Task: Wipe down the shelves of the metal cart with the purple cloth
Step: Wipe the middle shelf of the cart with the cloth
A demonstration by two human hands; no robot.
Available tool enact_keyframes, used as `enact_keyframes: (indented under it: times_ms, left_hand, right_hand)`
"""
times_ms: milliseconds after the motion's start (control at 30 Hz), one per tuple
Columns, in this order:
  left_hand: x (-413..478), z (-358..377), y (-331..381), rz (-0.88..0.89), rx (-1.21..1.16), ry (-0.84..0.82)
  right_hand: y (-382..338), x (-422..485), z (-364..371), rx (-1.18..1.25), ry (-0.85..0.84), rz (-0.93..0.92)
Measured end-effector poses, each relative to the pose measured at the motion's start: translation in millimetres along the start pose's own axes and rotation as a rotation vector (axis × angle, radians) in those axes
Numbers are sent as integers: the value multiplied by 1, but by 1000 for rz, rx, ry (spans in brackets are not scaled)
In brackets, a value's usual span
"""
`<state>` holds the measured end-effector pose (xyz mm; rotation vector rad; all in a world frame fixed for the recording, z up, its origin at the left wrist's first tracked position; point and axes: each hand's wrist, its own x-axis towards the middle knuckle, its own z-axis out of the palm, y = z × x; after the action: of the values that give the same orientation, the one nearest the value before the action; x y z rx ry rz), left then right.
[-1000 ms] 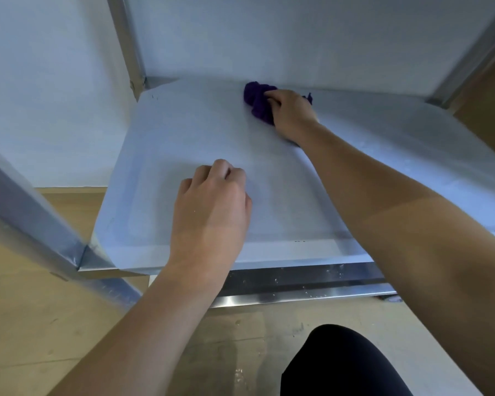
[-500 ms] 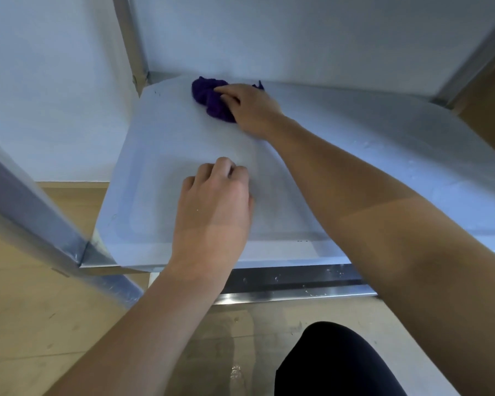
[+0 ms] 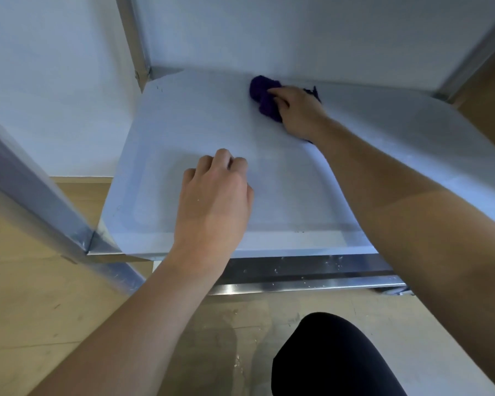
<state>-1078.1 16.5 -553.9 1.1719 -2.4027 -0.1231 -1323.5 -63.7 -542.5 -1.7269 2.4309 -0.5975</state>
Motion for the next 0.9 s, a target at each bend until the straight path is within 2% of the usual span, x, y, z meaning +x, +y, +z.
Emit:
enact_keyframes:
  times_ms: [233,467,633,900]
  left_hand:
    - [-1,-2,0,-8,-20,4]
    - [-5,-9,5,-81,-111,74]
    - [-4,-10,8,-64,-130,89]
    - [0,-14,10,-30,26,14]
  right_hand:
    - [-32,-87,4,7,-47,-222]
    - [-41,-155,1,84,-27,-279]
    - [-37,-180,-12,143,-94,-378]
    - [-33,-186,-13,146,-67,-304]
